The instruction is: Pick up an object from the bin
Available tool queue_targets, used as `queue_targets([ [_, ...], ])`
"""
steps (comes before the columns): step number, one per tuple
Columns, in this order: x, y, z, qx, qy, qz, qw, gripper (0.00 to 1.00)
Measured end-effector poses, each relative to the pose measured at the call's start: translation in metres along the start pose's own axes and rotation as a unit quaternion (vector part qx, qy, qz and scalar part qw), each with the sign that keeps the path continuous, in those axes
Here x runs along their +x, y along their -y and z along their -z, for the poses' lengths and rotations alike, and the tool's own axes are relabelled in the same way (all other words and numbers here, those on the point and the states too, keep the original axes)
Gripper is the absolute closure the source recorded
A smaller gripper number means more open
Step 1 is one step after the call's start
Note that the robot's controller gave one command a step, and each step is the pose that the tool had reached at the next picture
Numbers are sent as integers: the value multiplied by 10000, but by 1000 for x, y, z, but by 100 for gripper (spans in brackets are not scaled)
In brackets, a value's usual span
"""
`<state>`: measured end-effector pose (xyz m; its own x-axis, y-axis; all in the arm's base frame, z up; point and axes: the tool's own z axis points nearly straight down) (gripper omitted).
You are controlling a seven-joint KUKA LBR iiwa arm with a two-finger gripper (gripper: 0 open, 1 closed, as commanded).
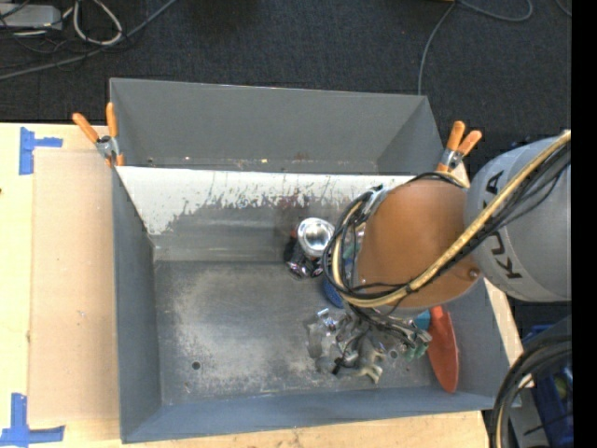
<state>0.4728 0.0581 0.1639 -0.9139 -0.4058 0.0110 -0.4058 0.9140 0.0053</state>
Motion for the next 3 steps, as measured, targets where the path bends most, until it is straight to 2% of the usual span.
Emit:
queue_targets([
  [1,-4,51,-27,-2,31,-837,9965,100],
  [2,6,65,-29,1,-1,-766,9971,100],
  [3,13,39,-28,-14,1,346,9994,100],
])
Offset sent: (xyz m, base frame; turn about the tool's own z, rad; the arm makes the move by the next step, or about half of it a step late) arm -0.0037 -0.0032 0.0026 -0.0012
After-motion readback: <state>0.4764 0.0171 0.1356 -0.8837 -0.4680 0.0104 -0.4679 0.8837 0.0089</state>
